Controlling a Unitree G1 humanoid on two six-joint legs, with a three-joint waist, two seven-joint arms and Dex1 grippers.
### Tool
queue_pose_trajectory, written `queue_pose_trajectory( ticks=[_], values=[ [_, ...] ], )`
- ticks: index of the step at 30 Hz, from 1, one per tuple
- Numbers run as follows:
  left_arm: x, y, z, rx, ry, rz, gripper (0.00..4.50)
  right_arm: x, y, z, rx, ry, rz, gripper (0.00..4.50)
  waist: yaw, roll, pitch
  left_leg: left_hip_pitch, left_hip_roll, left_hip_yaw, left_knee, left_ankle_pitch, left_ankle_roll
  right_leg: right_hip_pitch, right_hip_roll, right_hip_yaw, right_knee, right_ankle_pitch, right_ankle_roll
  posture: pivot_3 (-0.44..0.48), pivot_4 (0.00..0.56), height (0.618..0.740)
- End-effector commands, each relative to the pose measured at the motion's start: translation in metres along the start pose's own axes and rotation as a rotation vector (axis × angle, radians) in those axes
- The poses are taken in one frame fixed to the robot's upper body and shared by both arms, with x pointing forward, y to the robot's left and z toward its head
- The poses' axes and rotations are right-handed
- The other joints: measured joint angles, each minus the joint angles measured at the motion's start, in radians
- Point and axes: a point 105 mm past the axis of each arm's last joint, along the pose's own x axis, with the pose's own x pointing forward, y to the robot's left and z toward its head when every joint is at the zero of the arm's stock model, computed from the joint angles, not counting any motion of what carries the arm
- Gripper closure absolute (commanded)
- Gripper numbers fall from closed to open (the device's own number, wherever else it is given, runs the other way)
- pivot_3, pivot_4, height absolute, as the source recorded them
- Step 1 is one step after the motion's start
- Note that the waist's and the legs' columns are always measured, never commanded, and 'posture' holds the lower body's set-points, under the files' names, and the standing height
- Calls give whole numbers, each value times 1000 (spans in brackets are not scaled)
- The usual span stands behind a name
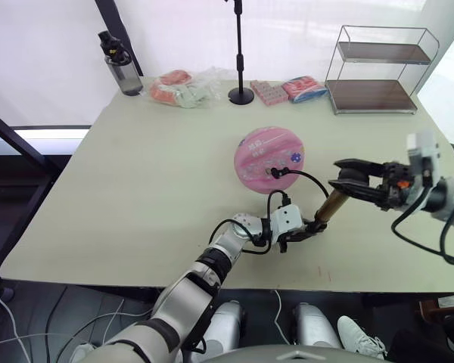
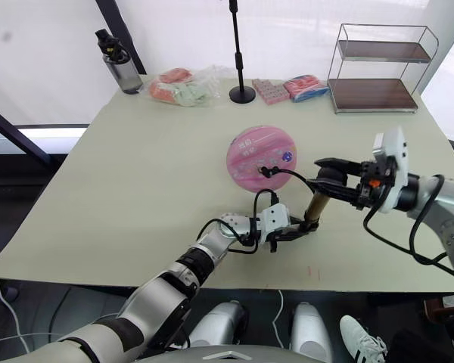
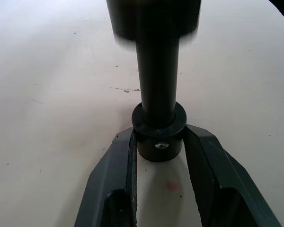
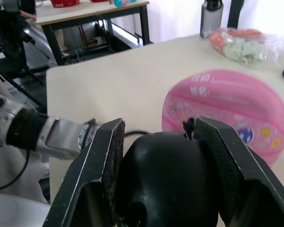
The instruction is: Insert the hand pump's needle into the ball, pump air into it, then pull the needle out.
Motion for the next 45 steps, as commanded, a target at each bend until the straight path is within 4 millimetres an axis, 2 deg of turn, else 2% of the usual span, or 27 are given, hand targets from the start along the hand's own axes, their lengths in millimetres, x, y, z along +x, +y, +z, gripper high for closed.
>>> queue_pose_trajectory(
  ticks=[1, 6, 9, 12, 14, 17, 20, 31, 36, 39, 45],
  values=[
    [-7, -20, -39, -74, 143, -55, 3422, 0, -9, -48, 49, 133, -73, 2480, 0, 0, 0, 0, 0, 0, 0, 0, 0, 0, 0, 0, 0, 0, 0, 0, 150, 736],
    [-7, -19, -38, -72, 143, -55, 3422, 5, -5, -68, 65, 144, -80, 2480, 0, 0, -3, 0, 0, 0, 0, 0, 0, 0, 0, 0, 0, 0, 0, 0, 150, 736],
    [-7, -19, -38, -72, 143, -55, 3422, 7, -2, -68, 48, 135, -76, 2480, 0, -2, -7, 1, 0, 0, 0, 0, 0, 0, 1, 0, 0, 0, 0, 0, 150, 736],
    [-7, -19, -39, -73, 143, -54, 3422, 11, -3, -41, 47, 37, -84, 2480, 0, -2, -8, 1, 1, 0, 0, 0, 0, 0, 1, 0, 0, 0, 0, 0, 150, 736],
    [-7, -20, -39, -74, 144, -55, 3422, 9, -1, -26, 14, 31, -62, 2480, 0, -2, -7, 1, 1, 0, 0, 0, 0, 0, 1, 1, 0, 0, 0, 0, 150, 736],
    [-6, -21, -39, -76, 142, -58, 3422, 4, -1, -7, -27, 33, -50, 2480, 1, -1, -6, -1, 1, -1, 0, 0, 0, 0, 1, 0, -1, 0, 0, 0, 150, 736],
    [-6, -21, -39, -79, 140, -58, 3422, -2, 0, 23, -57, 6, -34, 2480, 2, 5, -2, -2, 0, -1, 0, 0, 0, -2, 1, 1, -1, 0, 0, 0, 150, 736],
    [-5, -21, -38, -76, 139, -61, 3422, -26, 2, 123, -156, -99, -8, 2480, 3, 11, 6, -7, -1, 0, 0, 0, 0, -5, -2, 0, -1, 0, 0, 0, 150, 736],
    [-5, -21, -38, -78, 140, -61, 3422, -30, 7, 147, -166, -144, 9, 2480, 3, 9, 7, -11, -1, 1, 0, 0, 0, -11, -2, 0, -1, 0, 0, 0, 150, 736],
    [-5, -22, -38, -78, 139, -62, 3422, -30, 8, 153, -152, -163, 14, 2480, 4, 9, 7, -16, -1, 0, 1, 0, 0, -14, -2, 0, 0, 1, -1, 0, 150, 736],
    [-4, -23, -38, -78, 137, -63, 3422, -19, 4, 110, -81, -39, 9, 2480, 4, 9, 7, -16, -1, 0, 1, 0, 0, -15, -3, 0, 0, 1, -1, 0, 150, 736]
  ],
)
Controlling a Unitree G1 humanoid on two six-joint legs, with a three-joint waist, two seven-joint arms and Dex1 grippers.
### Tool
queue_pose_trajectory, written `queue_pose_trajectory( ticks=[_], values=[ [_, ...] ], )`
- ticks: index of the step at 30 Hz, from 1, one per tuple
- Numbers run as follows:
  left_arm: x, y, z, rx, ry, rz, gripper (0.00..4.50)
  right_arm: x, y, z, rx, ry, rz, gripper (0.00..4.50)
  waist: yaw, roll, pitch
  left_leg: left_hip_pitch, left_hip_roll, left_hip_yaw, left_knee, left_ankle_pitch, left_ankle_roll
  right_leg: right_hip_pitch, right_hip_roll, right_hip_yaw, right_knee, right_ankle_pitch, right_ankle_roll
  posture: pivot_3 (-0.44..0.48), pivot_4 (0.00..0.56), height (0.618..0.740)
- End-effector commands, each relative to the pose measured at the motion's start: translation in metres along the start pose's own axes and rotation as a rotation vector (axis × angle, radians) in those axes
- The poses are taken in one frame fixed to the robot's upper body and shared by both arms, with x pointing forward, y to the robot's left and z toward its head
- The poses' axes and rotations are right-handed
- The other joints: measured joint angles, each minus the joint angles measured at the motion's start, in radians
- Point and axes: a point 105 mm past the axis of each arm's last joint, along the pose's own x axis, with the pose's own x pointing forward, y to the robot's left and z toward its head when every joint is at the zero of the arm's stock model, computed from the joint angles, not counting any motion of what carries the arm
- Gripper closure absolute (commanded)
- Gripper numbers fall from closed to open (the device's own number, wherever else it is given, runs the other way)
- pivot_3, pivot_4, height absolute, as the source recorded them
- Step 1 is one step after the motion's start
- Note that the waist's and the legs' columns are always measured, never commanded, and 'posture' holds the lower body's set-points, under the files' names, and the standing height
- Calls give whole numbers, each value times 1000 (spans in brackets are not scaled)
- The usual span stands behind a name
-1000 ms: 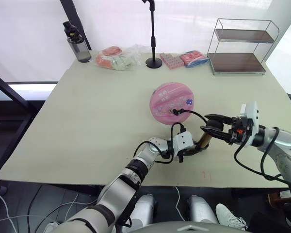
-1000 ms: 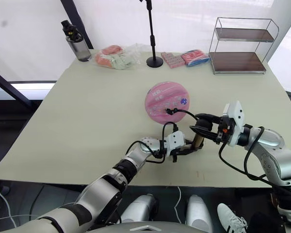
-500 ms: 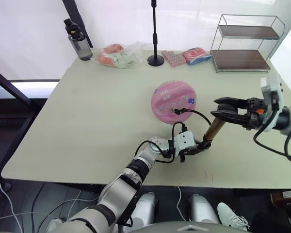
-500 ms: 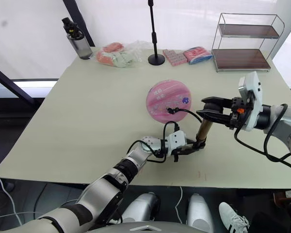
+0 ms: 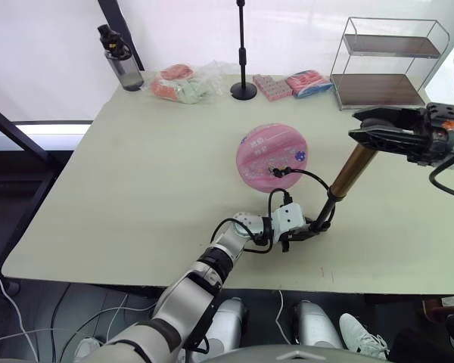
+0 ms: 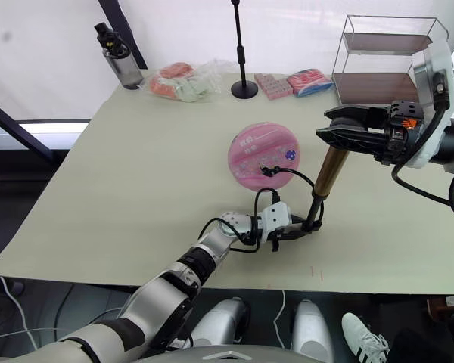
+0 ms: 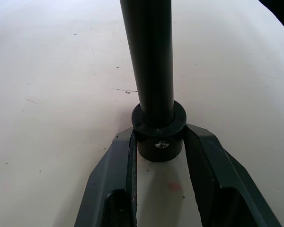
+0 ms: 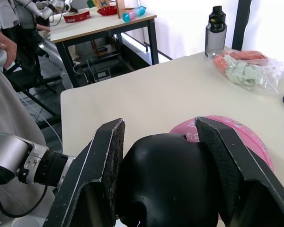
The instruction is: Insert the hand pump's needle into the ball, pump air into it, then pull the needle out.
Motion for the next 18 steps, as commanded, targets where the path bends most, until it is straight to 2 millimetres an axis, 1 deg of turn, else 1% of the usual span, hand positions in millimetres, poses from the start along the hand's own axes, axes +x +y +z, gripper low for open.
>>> queue_pose_trajectory(
  ticks=[1, 3, 4, 8, 10, 12, 14, 16, 18],
  values=[
    [-7, -24, -45, -82, 167, -58, 3422, -2, -3, -7, -48, 9, -43, 2480, 0, 0, 0, 0, 0, 0, 0, 0, 0, 0, 0, 0, 0, 0, 0, 0, 150, 736],
    [-7, -24, -45, -82, 168, -59, 3422, 1, -7, -30, -40, 57, -63, 2480, 0, -5, -3, 1, 0, -1, 0, 0, 0, 1, 0, -1, 0, 0, 0, 0, 150, 736],
    [-7, -24, -45, -82, 167, -59, 3422, 2, -8, -39, -37, 72, -69, 2480, -1, -4, -3, 2, 1, -1, 0, 0, 0, 1, 1, -1, 0, 0, 0, 0, 150, 736],
    [-7, -24, -45, -83, 167, -57, 3422, 12, -8, -61, 8, 51, -68, 2480, -3, -6, -5, 5, 0, 0, 0, 0, 0, 4, 1, 0, 1, 0, 0, 0, 150, 736],
    [-7, -24, -45, -84, 167, -54, 3422, 16, -9, -81, 21, 69, -81, 2480, -2, -7, -6, 7, 0, 0, 0, 0, 0, 4, 1, 1, 1, 0, 0, 0, 150, 736],
    [-7, -23, -45, -84, 166, -52, 3422, 16, -13, -106, 27, 97, -117, 2480, -2, -8, -6, 10, 1, 0, -1, 0, 0, 7, 2, 0, 1, 0, 0, 0, 150, 736],
    [-7, -23, -44, -85, 165, -50, 3422, 15, -13, -120, 36, 106, -133, 2480, -3, -8, -6, 13, 1, 0, -1, 0, 0, 10, 2, 0, 1, 0, 0, 0, 150, 736],
    [-7, -23, -44, -86, 164, -50, 3422, 16, -13, -127, 56, 89, -141, 2480, -4, -8, -6, 15, 1, 0, -1, 0, 0, 13, 2, 1, 0, -1, 0, 0, 150, 736],
    [-6, -22, -41, -82, 158, -52, 3422, 19, -16, -143, 55, 82, -174, 2480, -4, -9, -7, 16, 1, 0, -1, 0, 0, 14, 3, 1, 0, -1, 0, 0, 150, 736]
  ],
)
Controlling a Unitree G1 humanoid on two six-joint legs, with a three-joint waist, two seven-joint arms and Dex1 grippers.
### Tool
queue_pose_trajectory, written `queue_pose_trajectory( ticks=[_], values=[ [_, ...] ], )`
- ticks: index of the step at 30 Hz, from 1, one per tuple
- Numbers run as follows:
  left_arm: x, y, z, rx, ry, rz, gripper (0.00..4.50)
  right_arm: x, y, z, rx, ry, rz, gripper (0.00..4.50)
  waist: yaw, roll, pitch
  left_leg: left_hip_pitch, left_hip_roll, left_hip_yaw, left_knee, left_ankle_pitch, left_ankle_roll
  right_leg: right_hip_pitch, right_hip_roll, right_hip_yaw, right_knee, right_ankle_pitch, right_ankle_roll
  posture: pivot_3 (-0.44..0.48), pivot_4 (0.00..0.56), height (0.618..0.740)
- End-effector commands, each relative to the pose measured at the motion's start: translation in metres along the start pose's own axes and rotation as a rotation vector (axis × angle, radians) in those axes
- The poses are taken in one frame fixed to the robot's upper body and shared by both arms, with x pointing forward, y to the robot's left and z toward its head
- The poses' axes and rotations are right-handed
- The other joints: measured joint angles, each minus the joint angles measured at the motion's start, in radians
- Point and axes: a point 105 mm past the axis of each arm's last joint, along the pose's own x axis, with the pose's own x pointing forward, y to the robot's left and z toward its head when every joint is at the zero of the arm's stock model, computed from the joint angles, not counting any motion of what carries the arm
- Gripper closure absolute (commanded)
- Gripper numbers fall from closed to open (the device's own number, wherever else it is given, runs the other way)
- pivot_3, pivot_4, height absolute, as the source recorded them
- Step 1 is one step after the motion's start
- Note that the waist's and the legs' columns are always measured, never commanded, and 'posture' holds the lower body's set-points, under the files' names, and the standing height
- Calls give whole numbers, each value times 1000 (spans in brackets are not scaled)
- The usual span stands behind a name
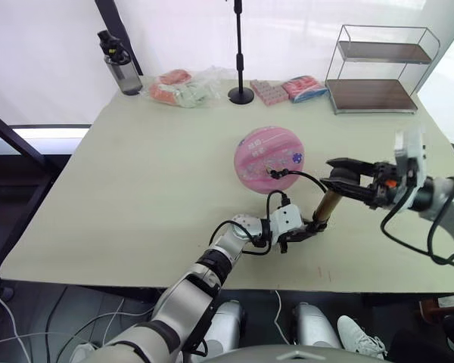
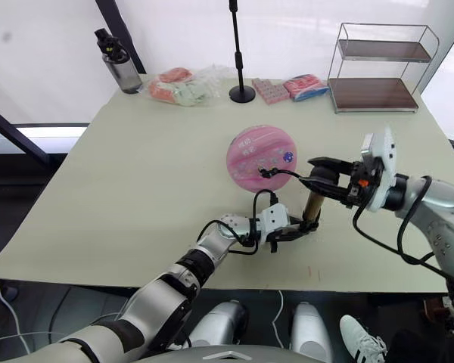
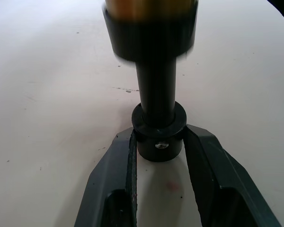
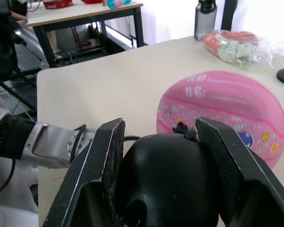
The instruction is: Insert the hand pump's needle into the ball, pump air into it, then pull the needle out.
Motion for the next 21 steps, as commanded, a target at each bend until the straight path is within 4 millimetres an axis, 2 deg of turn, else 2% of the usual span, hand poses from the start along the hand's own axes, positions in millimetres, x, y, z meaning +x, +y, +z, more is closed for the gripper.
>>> queue_pose_trajectory(
  ticks=[1, 6, 10, 14, 21],
  values=[
    [-3, -21, -33, -58, 134, -73, 3422, -1, -13, -47, 31, 95, -111, 2480, 0, 0, -1, 1, 1, 0, 0, 0, 0, 1, 1, 0, 0, 0, 0, 0, 150, 736],
    [-3, -23, -35, -64, 137, -70, 3422, 3, -6, -67, 35, 115, -104, 2480, -1, 1, -4, 1, 1, 0, 0, 0, 0, 1, 1, 0, 0, 0, 0, 0, 150, 736],
    [-4, -22, -36, -65, 140, -67, 3422, 4, -4, -56, 29, 83, -92, 2480, 0, 1, -5, 1, 1, 0, 0, 0, 0, 1, 1, 0, 0, 0, 0, 0, 150, 736],
    [-4, -23, -38, -65, 145, -69, 3422, -3, -9, -18, -23, 22, -75, 2480, 0, 2, -5, 1, 1, 0, 0, 0, 0, 1, 1, 0, 0, 0, 0, 0, 150, 736],
    [-3, -25, -38, -65, 143, -75, 3422, -14, -9, 51, -63, -84, -20, 2480, 2, 8, 0, -3, 0, -1, 0, 0, 0, -2, 1, 0, -1, 0, 0, 0, 150, 736]
  ],
)
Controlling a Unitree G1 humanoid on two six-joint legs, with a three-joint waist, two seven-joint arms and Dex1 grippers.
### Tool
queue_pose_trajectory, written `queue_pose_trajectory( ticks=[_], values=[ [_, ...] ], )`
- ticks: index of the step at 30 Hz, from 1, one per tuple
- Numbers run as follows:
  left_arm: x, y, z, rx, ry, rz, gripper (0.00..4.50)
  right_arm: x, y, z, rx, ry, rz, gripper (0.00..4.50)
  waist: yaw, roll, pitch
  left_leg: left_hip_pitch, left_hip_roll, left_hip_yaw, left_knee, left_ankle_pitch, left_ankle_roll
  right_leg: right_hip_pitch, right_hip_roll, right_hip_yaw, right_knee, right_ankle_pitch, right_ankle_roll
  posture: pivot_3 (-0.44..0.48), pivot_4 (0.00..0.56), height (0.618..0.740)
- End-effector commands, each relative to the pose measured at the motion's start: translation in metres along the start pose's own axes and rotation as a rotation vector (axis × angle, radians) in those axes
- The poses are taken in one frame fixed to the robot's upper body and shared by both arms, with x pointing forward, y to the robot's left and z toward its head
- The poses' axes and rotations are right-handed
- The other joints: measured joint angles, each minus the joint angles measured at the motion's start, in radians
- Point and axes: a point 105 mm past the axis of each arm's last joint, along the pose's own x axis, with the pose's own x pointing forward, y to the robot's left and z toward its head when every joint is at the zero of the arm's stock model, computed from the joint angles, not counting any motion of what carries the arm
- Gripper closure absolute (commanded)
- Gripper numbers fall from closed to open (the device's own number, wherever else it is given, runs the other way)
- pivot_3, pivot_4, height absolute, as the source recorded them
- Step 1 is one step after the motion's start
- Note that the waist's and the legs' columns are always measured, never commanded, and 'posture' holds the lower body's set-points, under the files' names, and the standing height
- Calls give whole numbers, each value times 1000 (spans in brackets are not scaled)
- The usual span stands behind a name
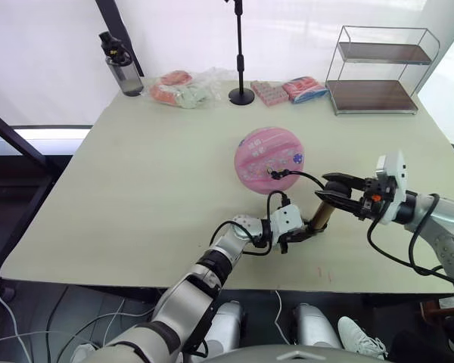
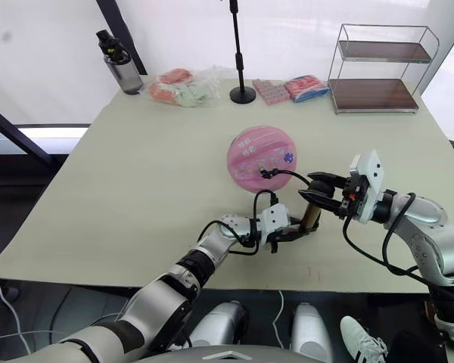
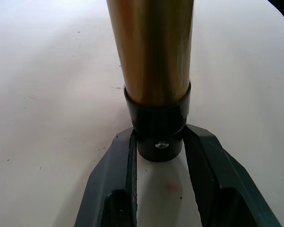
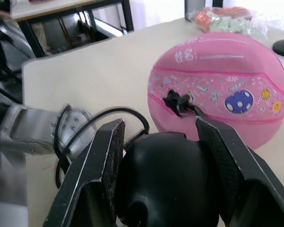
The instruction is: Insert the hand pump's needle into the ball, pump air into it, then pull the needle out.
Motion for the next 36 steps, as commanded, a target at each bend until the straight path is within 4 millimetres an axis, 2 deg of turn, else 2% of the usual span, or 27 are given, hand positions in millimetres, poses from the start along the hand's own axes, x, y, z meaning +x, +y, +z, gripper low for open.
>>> queue_pose_trajectory(
  ticks=[1, 7, 15, 19, 25, 31, 34, 36],
  values=[
    [-5, -24, -41, -65, 152, -70, 3422, -17, 0, 68, -116, -101, 7, 2480, 0, 1, 0, 0, 0, 0, 0, 0, 0, 0, 0, 0, 0, 0, 0, 0, 150, 736],
    [-4, -24, -40, -66, 149, -70, 3422, -33, 3, 113, -166, -117, 24, 2480, 2, 3, 5, -2, -1, 0, 0, 0, 0, -3, -2, 0, -1, 0, 0, 0, 150, 736],
    [-3, -24, -40, -63, 149, -69, 3422, -43, 11, 151, -165, -118, 39, 2480, 3, 4, 6, -7, -1, 1, 0, 0, 0, -6, -3, -1, 0, 0, 0, 0, 150, 736],
    [-3, -24, -40, -62, 149, -73, 3422, -44, 12, 150, -151, -91, 42, 2480, 8, 3, 6, -13, -2, 0, 1, 0, 0, -11, -4, -2, 0, 0, 0, 0, 150, 736],
    [-4, -23, -41, -61, 153, -72, 3422, -41, 10, 151, -125, -108, 47, 2480, 10, 3, 6, -13, -2, 0, 1, 0, 0, -12, -4, -2, 0, 0, 0, 0, 150, 736],
    [-4, -24, -41, -62, 151, -73, 3422, -27, 5, 91, -89, 16, 29, 2480, 11, 0, 4, -12, -1, 0, 1, 0, 0, -11, -3, -3, 0, 0, 0, 0, 150, 736],
    [-4, -25, -41, -61, 152, -76, 3422, -26, 4, 55, -78, 112, 19, 2480, 10, -1, 3, -11, -2, 1, 2, 0, 0, -11, -3, -2, 0, 0, 0, 0, 150, 736],
    [-4, -25, -42, -61, 153, -75, 3422, -23, 2, 36, -58, 114, 4, 2480, 8, -2, 1, -9, -1, 1, 2, 0, 0, -9, -3, -2, 1, 0, 0, 0, 150, 736]
  ],
)
